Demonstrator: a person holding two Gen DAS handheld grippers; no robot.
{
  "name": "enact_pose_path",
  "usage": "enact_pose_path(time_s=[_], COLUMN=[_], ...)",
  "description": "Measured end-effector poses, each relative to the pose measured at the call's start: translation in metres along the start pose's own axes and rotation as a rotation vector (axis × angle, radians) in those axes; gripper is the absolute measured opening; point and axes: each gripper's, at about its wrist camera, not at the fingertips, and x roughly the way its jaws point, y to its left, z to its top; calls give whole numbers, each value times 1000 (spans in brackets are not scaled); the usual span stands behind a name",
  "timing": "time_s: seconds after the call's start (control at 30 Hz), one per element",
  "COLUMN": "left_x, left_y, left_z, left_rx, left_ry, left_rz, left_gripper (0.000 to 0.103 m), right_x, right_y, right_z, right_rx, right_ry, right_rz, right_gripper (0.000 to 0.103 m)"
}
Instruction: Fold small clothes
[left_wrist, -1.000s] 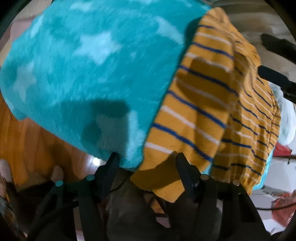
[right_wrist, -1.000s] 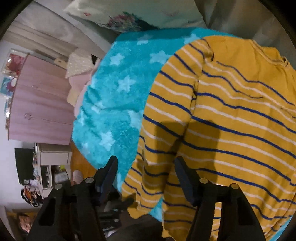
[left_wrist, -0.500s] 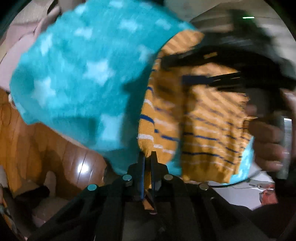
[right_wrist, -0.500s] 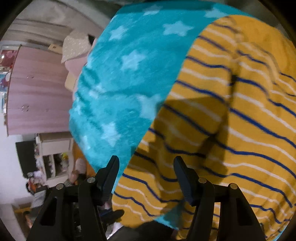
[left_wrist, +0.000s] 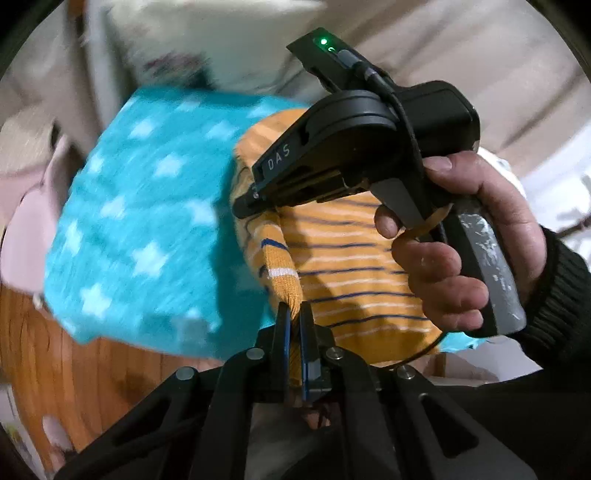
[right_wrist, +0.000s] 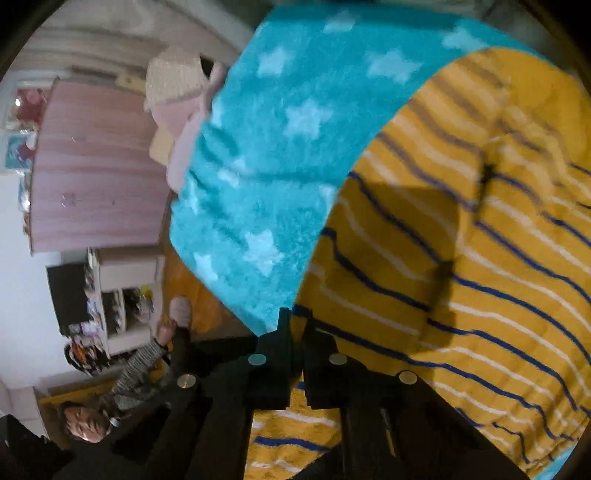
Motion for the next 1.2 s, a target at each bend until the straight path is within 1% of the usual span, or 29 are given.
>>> enact_pose_path(time_s=[0.07,0.1,0.13,0.17,0.23,0.27,0.3,0.37,0.43,0.47,0.5,0.53,0.57,0.6,0.63,0.7,0.77,0.8,0.83,0.87,0.9,0.97,1.0,1.07,1.1,1.13,1.17,1.2], left_x=[-7,-11,-14,-15,-7,1,17,49,94,117,141,165,180,200,213,217,206,202,196,192,188,183,181,179,177,175,172,170], left_y=[-26,-43,-61,-85,-121,-142,-165,-190,-214,-222,-228,-230,-230,-227,-221,-211,-199,-193,-188,-180,-170,-157,-144,-135,-127,-126,-118,-116], left_z=[10,19,26,35,46,49,52,52,46,41,35,29,23,16,9,-2,-12,-13,-16,-18,-17,-16,-11,-8,-3,1,8,12], left_rx=[54,93,132,190,281,328,388,442,485,504,501,485,466,436,394,337,285,263,238,206,158,70,-2,-100,-147,-176,-208,-228], left_ry=[-22,-37,-48,-55,-44,-34,-21,18,95,132,181,224,256,304,349,370,341,324,312,305,290,260,237,205,190,179,159,143], left_rz=[-23,-29,-38,-52,-62,-64,-64,-65,-60,-56,-56,-56,-57,-36,-10,-22,-29,-27,-25,-22,-16,-9,3,22,33,47,72,83], left_gripper=[4,4,4,4,4,4,4,4,4,4,4,5,7,9,10,19,45,48,49,49,49,49,49,49,49,49,49,49], right_x=[-36,-59,-74,-96,-132,-152,-160,-178,-180,-174,-164,-154,-143,-130,-118,-99,-99,-103,-112,-117,-121,-127,-126,-115,-106,-96,-92,-92], right_y=[-13,-24,-31,-43,-64,-83,-93,-129,-164,-188,-211,-230,-246,-261,-275,-295,-304,-304,-302,-299,-297,-294,-292,-290,-287,-279,-275,-273], right_z=[-6,-11,-14,-19,-29,-36,-40,-54,-67,-74,-79,-83,-85,-88,-93,-102,-114,-117,-127,-132,-139,-156,-162,-174,-178,-181,-184,-186], right_rx=[7,16,23,30,37,48,56,74,90,118,146,169,192,215,233,274,307,307,300,292,281,260,252,231,208,155,129,118], right_ry=[-56,-93,-116,-155,-219,-256,-271,-311,-322,-314,-291,-263,-241,-220,-204,-185,-188,-205,-231,-244,-254,-256,-249,-198,-174,-144,-129,-134], right_rz=[35,71,90,117,129,123,120,97,51,39,57,79,81,73,62,41,48,54,43,35,28,16,24,29,25,-16,-74,-109], right_gripper=[5,5,5,5,5,5,5,5,5,5,5,5,5,5,8,8,20,35,49,52,54,54,54,54,51,27,9,7])
